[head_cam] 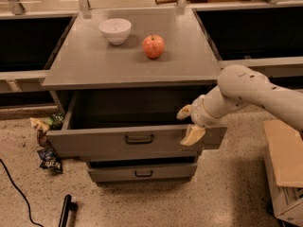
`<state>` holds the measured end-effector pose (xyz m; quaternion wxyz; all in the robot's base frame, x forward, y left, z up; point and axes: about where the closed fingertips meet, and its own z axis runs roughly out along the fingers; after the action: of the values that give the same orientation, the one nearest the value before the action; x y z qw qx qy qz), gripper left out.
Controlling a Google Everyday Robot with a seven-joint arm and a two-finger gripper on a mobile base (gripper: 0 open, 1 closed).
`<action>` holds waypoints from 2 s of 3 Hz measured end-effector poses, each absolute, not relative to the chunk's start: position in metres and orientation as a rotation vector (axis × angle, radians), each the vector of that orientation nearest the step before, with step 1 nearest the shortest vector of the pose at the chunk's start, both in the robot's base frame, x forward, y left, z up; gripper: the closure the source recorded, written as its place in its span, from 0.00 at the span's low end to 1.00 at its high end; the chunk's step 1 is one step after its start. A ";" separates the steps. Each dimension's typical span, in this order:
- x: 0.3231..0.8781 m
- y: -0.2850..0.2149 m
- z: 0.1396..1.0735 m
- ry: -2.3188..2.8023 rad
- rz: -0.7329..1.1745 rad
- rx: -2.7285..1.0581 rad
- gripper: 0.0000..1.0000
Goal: Open top drawer
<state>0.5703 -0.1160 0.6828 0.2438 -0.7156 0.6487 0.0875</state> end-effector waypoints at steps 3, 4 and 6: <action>0.538 -0.102 0.647 1.782 0.341 -2.098 0.00; 0.512 -0.102 0.641 1.818 0.378 -2.157 0.18; 0.502 -0.102 0.658 1.833 0.362 -2.155 0.66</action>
Offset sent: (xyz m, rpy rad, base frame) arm -0.0219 0.0180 -0.0305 -0.0706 0.0901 0.1045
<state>0.5018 -0.1022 0.6578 0.1441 -0.7478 0.6359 0.1255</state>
